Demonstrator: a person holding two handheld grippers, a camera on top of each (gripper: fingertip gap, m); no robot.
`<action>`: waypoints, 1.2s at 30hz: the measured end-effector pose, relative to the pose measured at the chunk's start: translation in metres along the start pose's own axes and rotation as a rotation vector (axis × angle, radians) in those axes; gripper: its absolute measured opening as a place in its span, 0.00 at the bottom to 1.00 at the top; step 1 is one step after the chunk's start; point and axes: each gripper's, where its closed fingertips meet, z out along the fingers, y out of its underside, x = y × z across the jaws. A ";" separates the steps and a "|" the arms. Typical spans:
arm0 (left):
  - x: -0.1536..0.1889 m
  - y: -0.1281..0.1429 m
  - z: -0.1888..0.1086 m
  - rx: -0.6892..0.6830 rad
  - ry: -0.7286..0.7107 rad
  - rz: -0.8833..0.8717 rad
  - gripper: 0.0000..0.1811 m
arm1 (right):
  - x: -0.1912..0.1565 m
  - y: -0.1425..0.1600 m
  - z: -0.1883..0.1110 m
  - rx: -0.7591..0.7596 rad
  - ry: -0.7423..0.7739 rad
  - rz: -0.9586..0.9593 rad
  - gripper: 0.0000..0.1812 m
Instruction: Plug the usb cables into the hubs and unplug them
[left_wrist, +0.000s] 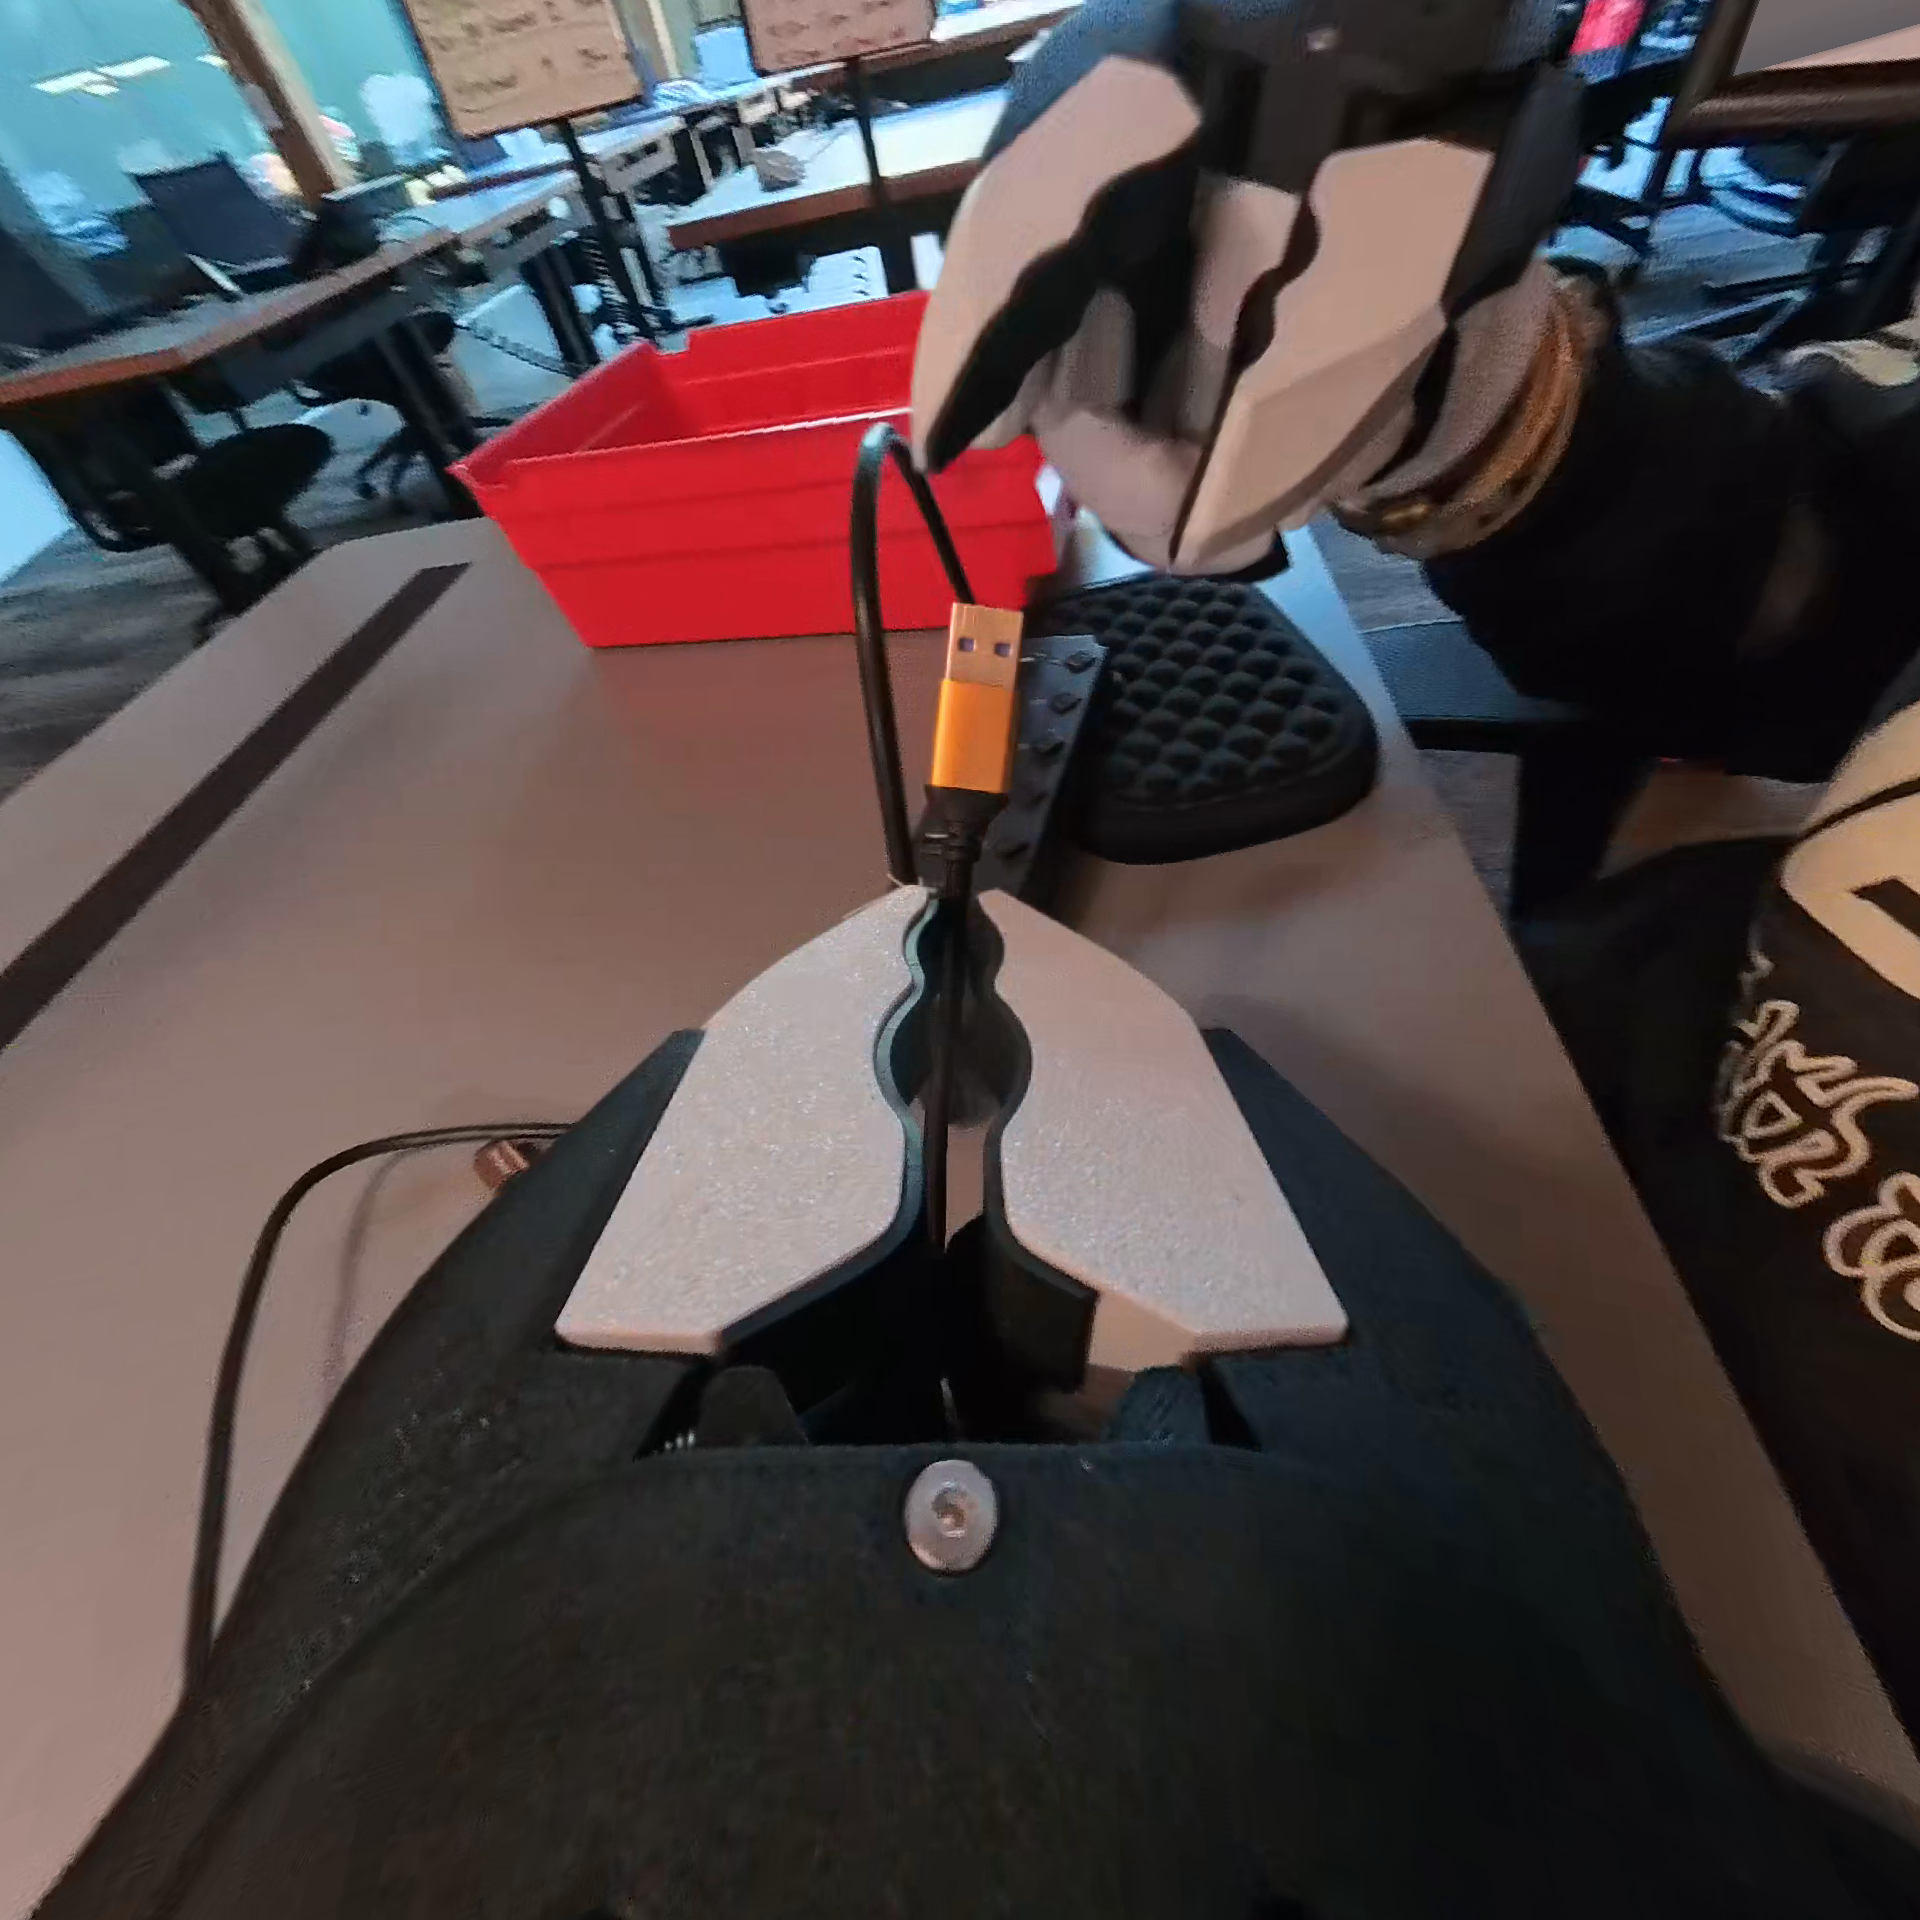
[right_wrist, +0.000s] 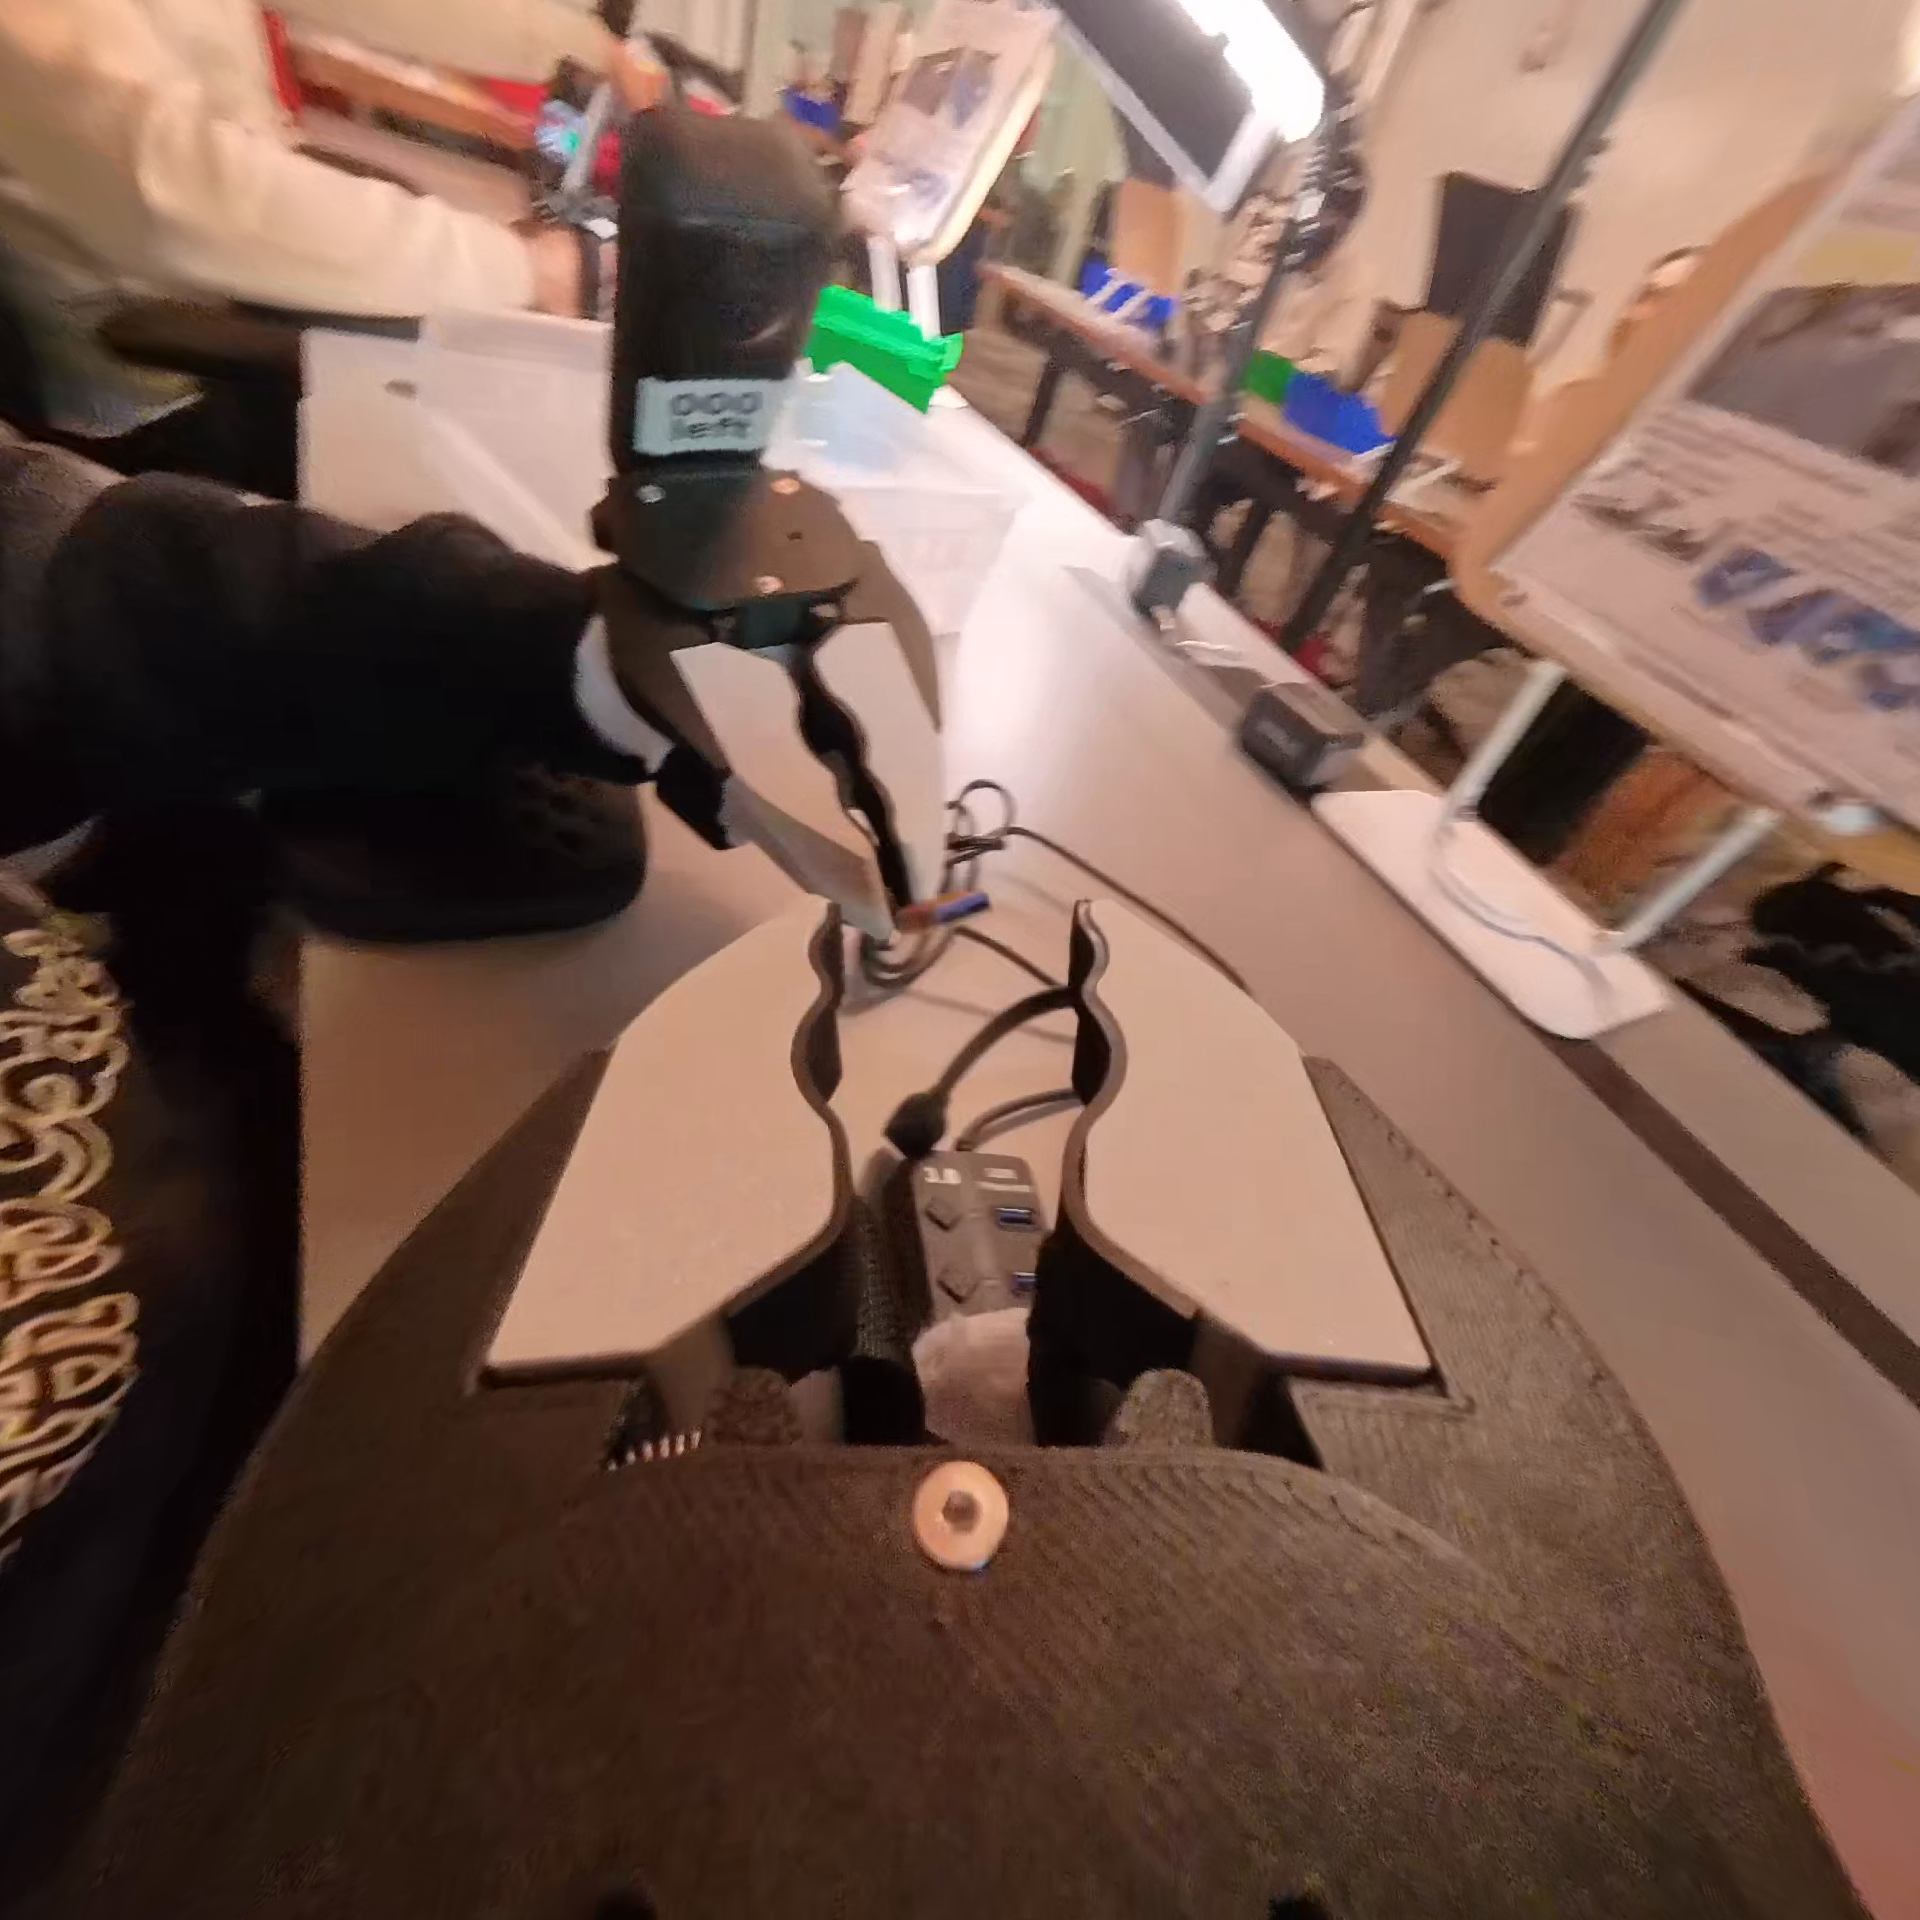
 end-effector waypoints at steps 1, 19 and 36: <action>0.004 0.001 0.001 -0.007 0.027 0.000 0.02 | -0.005 0.003 0.005 -0.018 -0.047 0.024 0.23; -0.003 -0.076 0.047 -0.108 0.134 -0.346 0.11 | 0.027 -0.019 -0.033 0.141 0.039 0.102 0.09; 0.077 -0.219 0.078 -0.210 -0.001 -0.135 0.12 | 0.032 -0.120 -0.160 0.430 0.389 0.010 0.08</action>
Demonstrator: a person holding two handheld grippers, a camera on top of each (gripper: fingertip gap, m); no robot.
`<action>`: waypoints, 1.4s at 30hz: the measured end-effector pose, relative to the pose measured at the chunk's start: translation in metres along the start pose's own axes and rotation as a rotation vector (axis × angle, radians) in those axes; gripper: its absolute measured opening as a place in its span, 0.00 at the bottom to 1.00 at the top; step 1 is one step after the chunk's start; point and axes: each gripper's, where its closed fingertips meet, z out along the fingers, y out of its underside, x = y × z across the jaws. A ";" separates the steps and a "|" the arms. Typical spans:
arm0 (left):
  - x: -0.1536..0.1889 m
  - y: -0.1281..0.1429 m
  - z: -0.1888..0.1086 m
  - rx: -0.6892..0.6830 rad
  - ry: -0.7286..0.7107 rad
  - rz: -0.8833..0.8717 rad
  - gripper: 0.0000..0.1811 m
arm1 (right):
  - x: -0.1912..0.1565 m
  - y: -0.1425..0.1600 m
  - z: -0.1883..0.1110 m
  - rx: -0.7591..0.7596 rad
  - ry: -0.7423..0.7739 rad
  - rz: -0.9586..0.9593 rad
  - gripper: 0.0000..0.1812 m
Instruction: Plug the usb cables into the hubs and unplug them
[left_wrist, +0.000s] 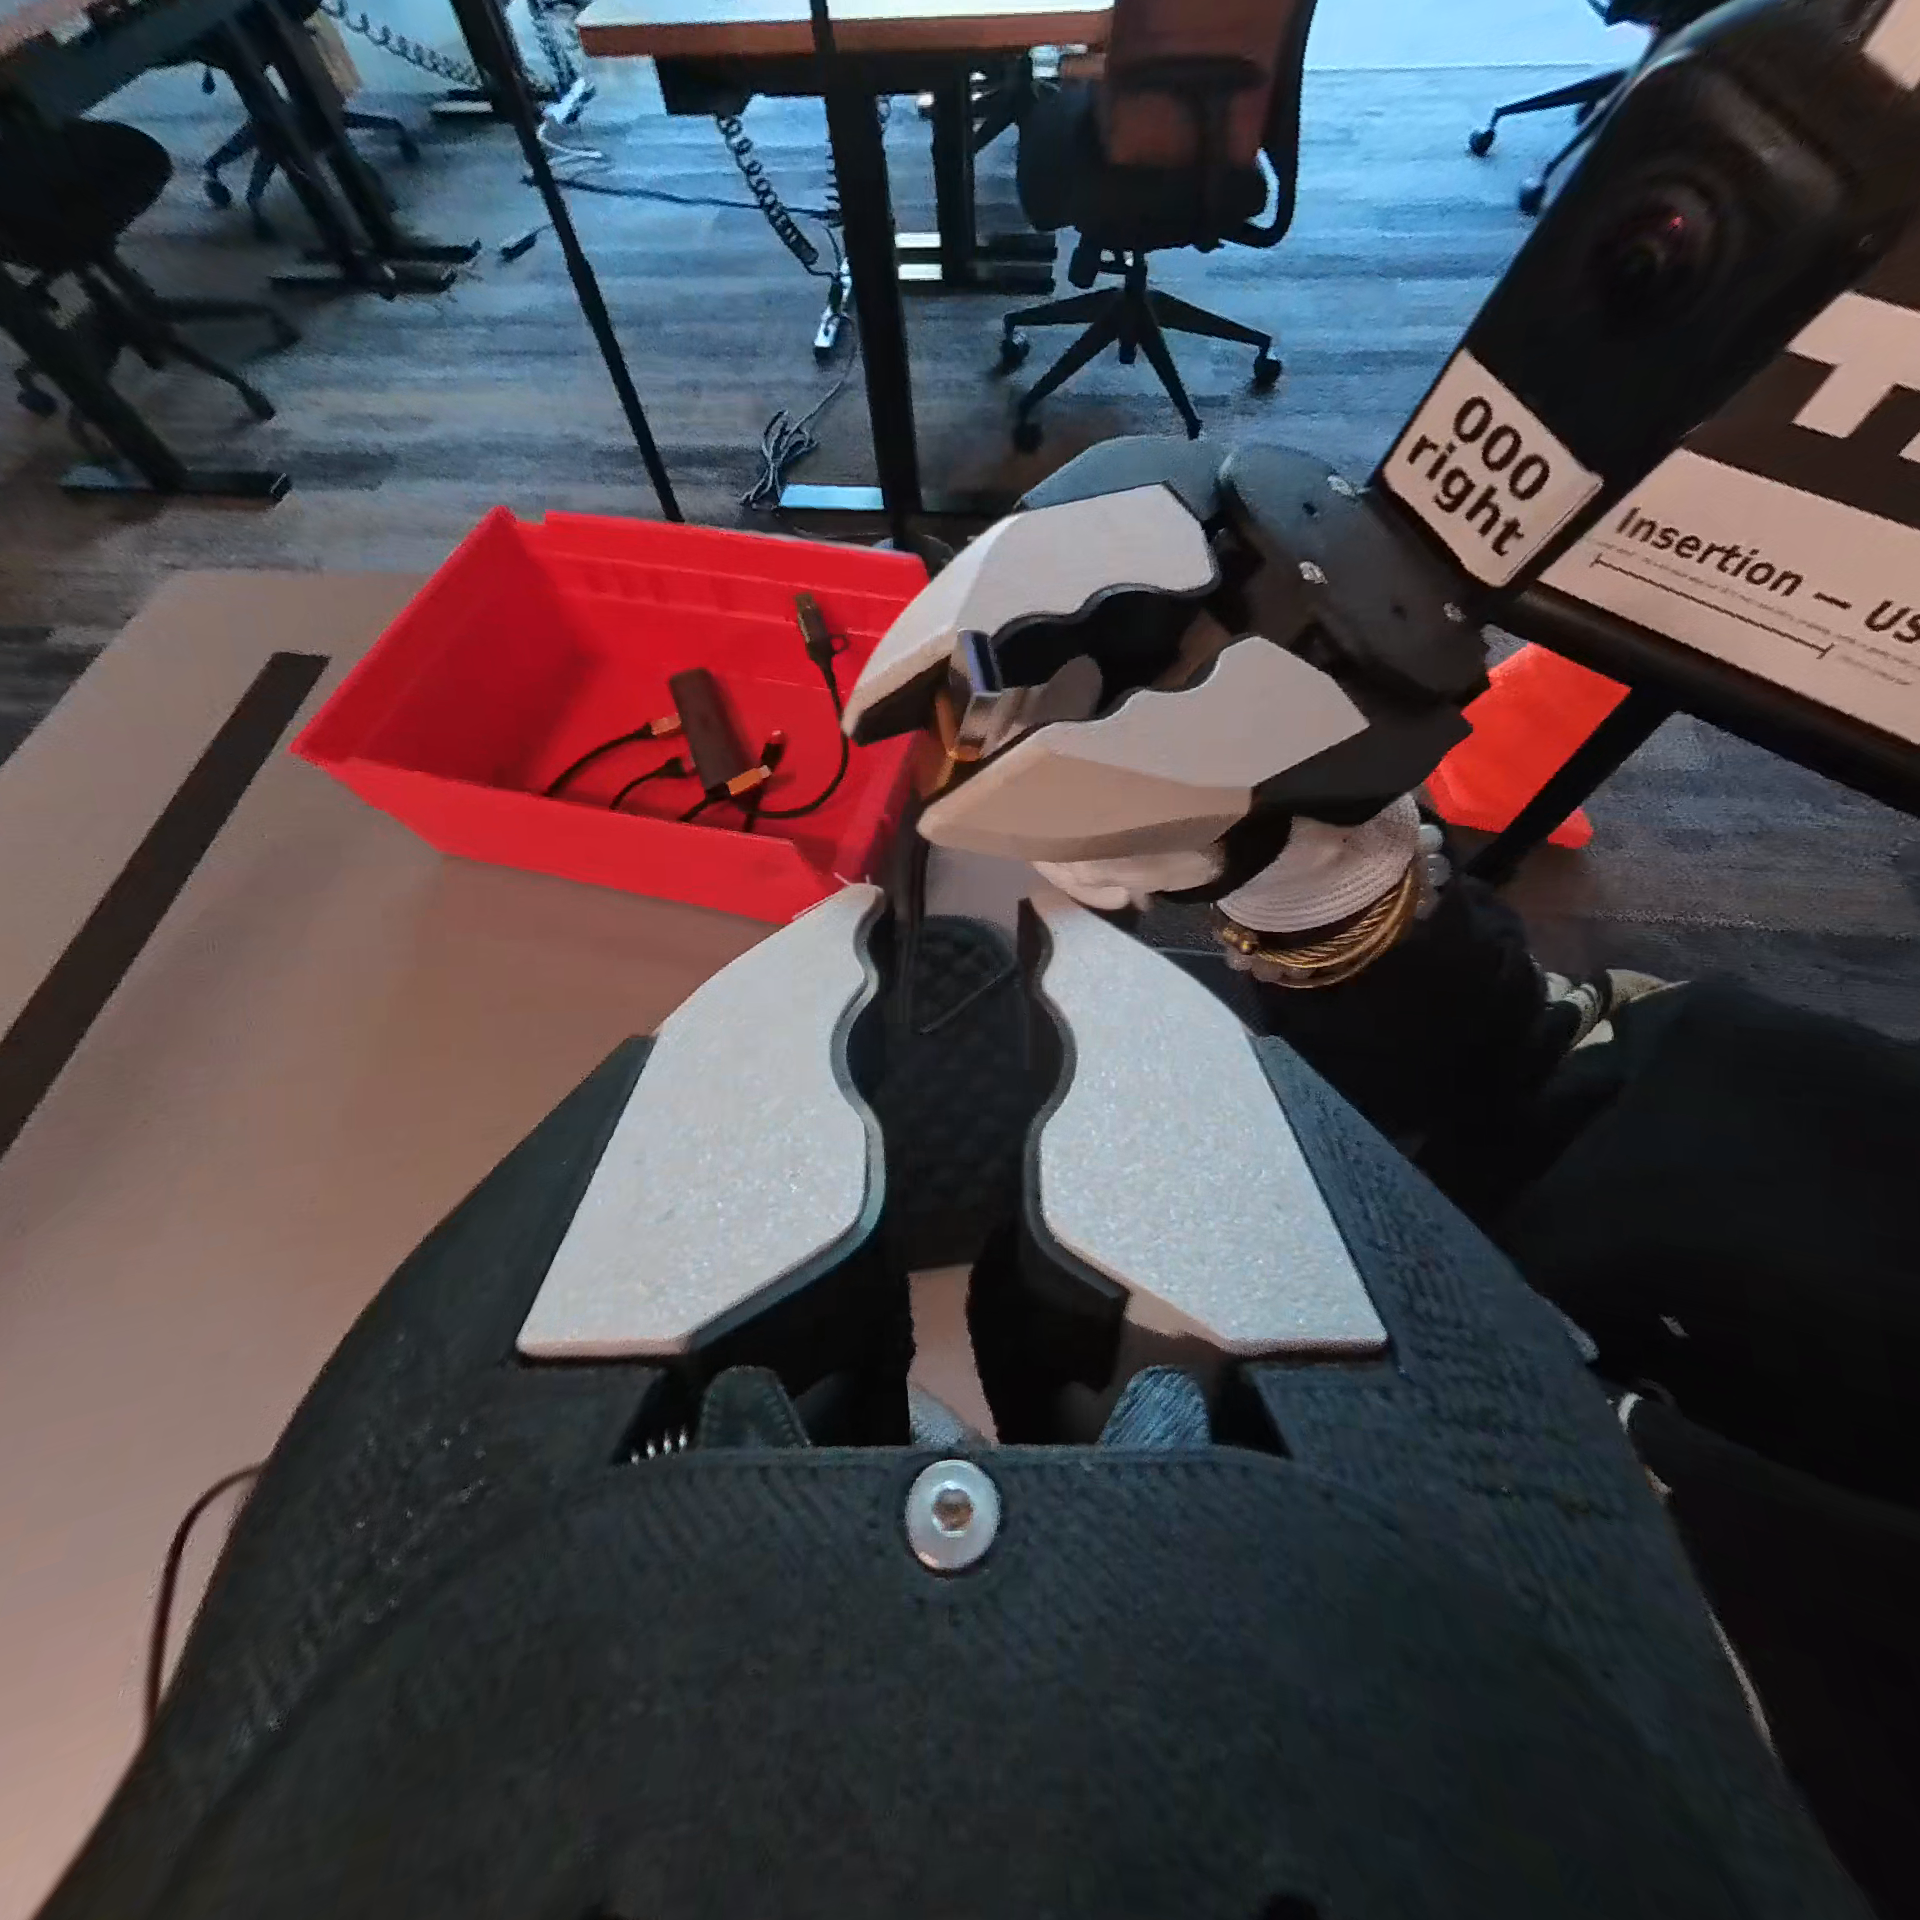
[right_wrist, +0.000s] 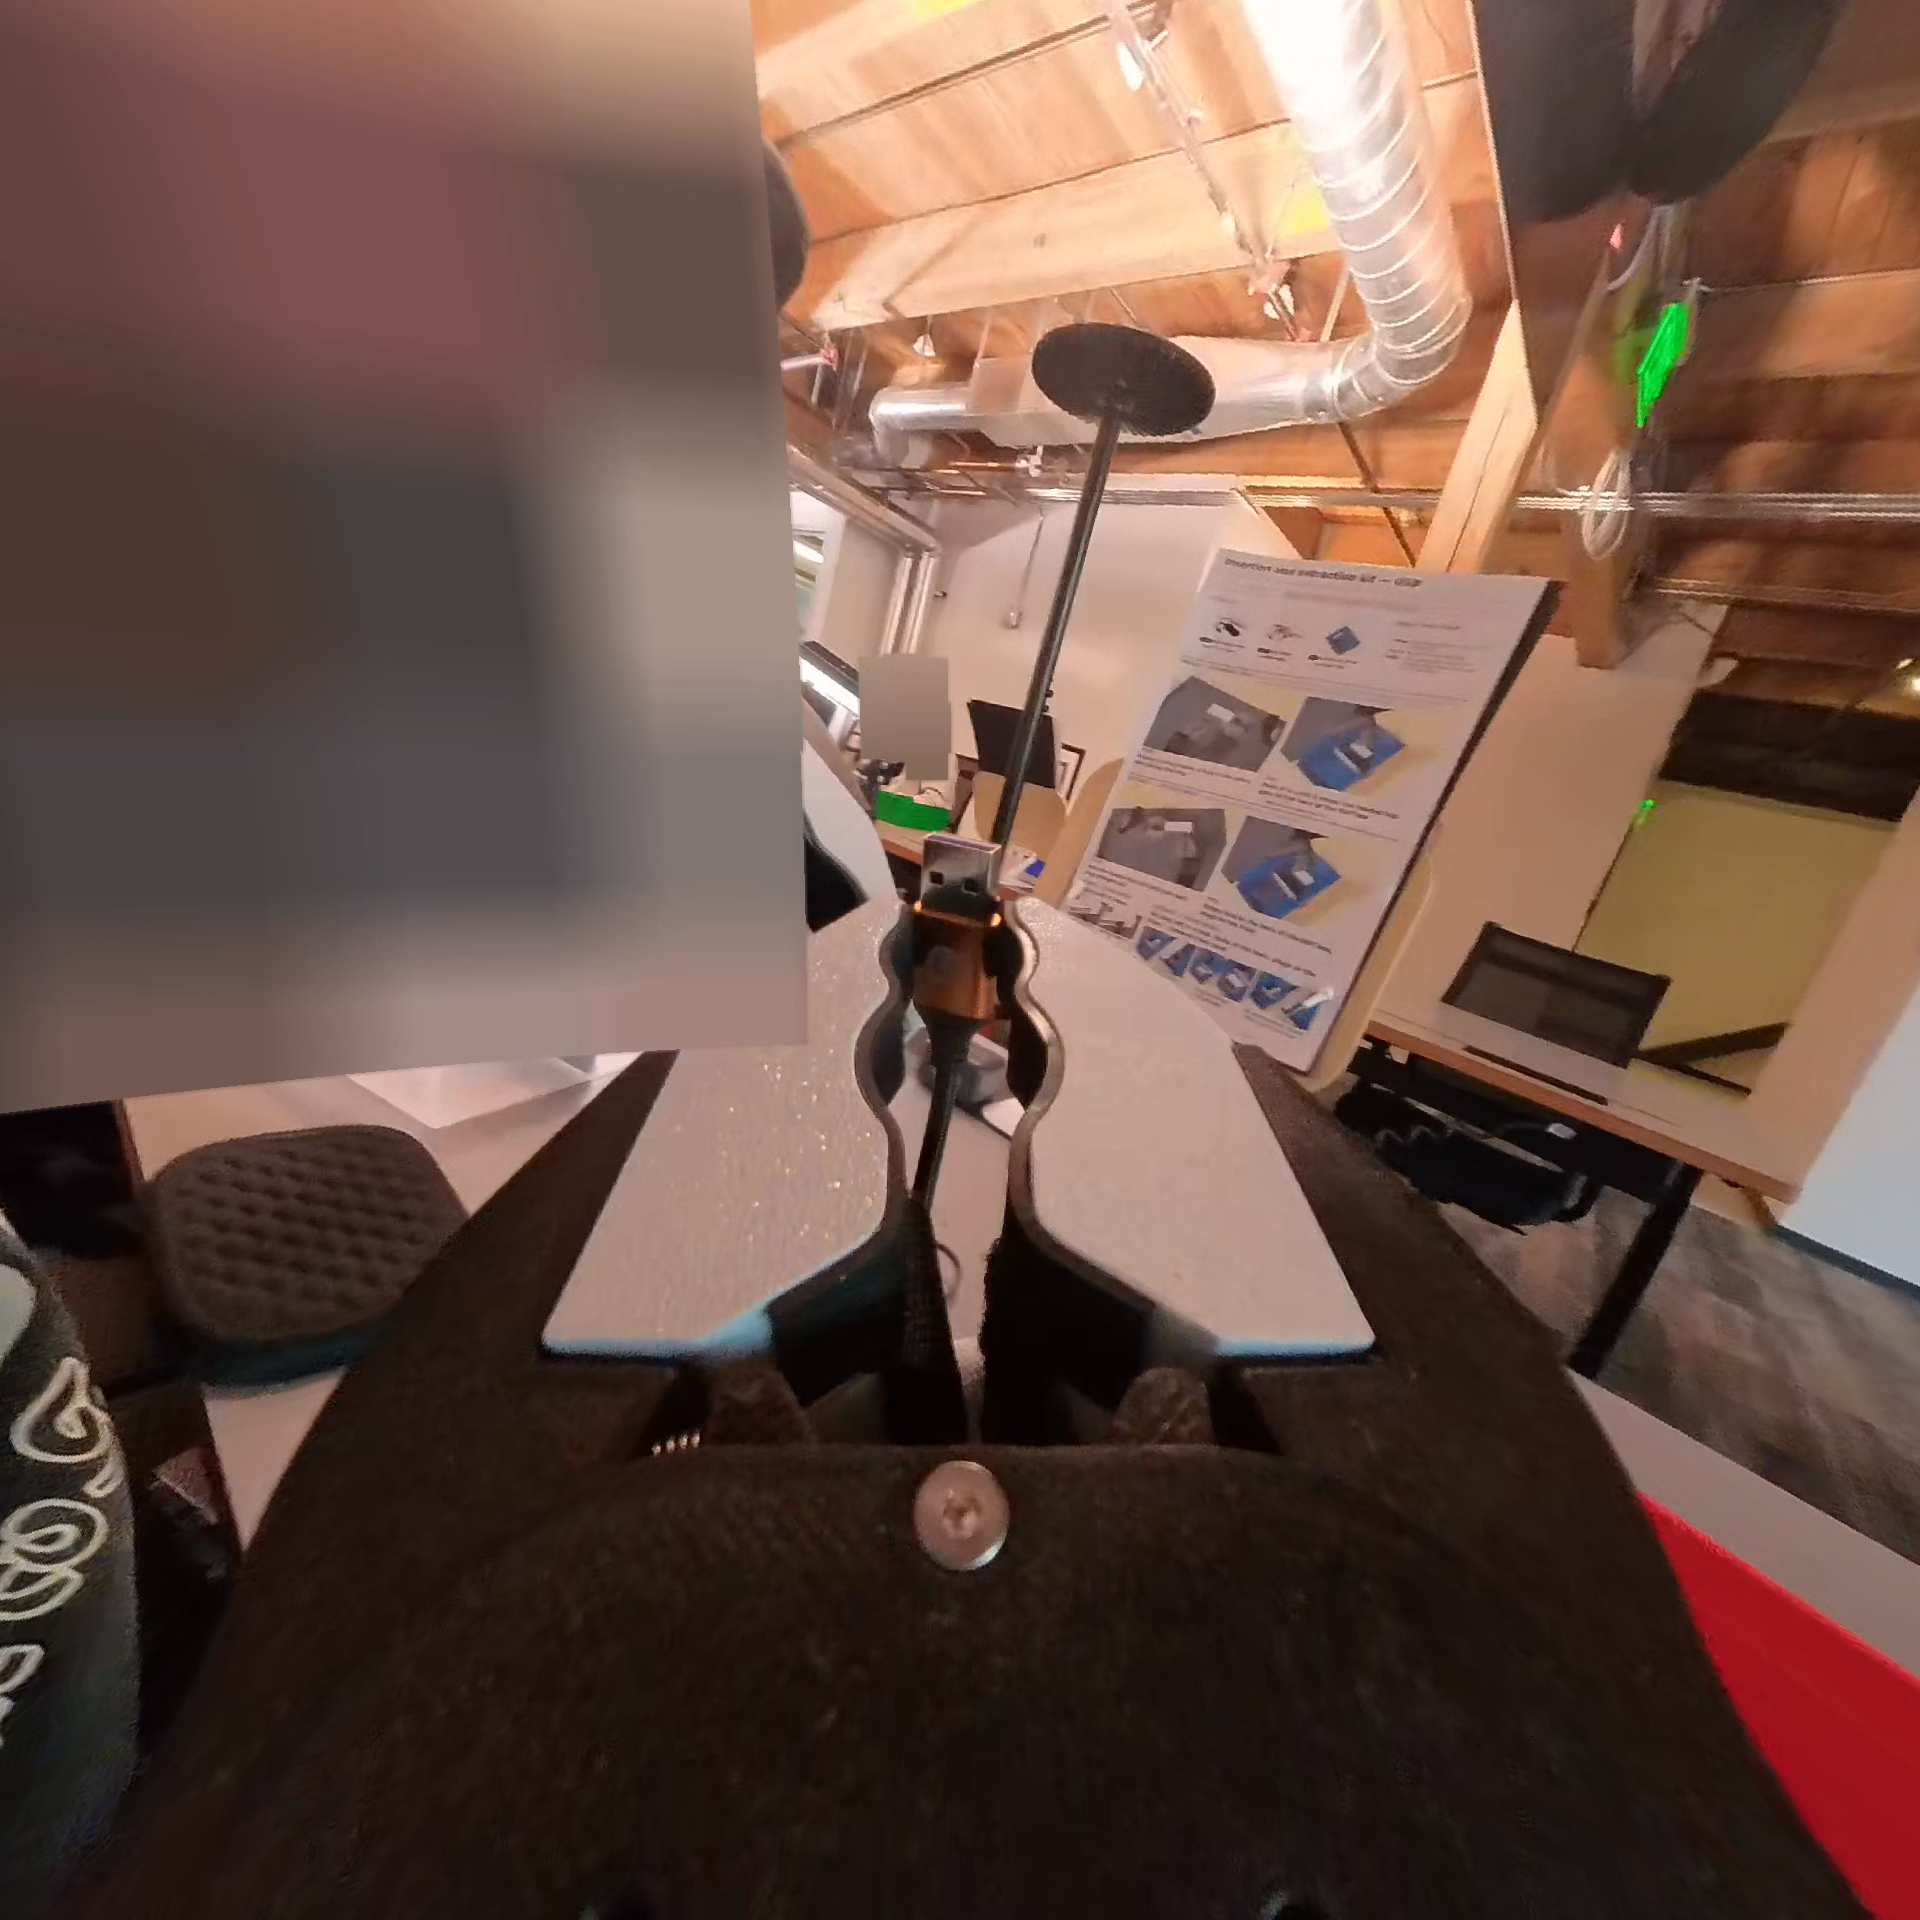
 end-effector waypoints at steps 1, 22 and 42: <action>0.000 0.005 -0.002 -0.013 0.006 -0.024 0.12 | -0.003 0.001 0.002 0.004 -0.013 0.018 0.08; -0.121 0.077 -0.056 0.751 0.034 -0.200 0.29 | -0.029 0.073 0.074 -0.011 -0.335 0.391 0.08; -0.103 0.149 -0.028 0.547 0.295 0.083 0.04 | -0.072 0.152 0.113 -0.142 -0.498 0.378 0.09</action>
